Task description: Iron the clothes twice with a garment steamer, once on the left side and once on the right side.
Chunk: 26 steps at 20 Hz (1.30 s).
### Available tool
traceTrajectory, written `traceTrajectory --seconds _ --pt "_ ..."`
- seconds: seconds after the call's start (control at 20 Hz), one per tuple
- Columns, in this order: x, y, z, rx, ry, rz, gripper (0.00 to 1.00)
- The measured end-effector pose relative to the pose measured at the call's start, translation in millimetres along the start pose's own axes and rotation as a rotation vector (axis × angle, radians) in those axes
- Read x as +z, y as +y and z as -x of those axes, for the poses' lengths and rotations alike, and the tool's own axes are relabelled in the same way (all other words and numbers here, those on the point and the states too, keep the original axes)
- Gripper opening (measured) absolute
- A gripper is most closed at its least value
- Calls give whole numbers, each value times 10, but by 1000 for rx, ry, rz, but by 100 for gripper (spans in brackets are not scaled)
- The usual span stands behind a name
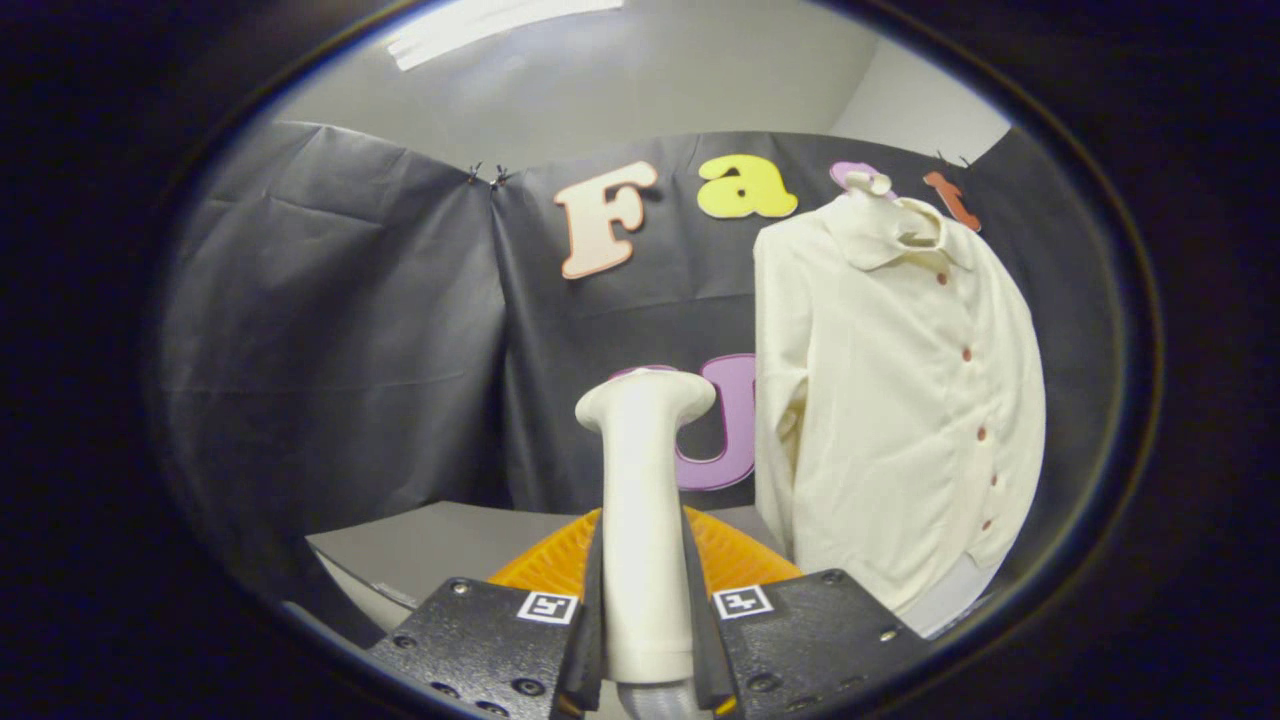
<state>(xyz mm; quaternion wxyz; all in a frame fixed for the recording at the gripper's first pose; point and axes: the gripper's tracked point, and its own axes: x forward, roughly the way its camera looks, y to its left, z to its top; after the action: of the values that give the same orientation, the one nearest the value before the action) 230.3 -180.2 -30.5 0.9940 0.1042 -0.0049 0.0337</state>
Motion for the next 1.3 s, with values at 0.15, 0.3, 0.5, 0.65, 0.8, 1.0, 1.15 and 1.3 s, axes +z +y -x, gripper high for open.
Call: traceTrajectory --seconds 0.15,0.3,0.5,0.65,0.8,1.0,1.15,1.3 --pt "304 -353 61 -16 -65 -7 35" --pt "554 -724 107 -46 -117 21 35" --pt "826 -1232 109 -98 -200 22 35" --pt "787 -1637 53 -151 -198 -24 34" --pt "675 -1956 -10 -191 -183 -74 34" --pt "429 -2088 -105 -192 -149 -107 34" --pt "323 -2059 -129 -172 -145 -159 34" --pt "204 -2057 -138 -172 -130 -164 34"
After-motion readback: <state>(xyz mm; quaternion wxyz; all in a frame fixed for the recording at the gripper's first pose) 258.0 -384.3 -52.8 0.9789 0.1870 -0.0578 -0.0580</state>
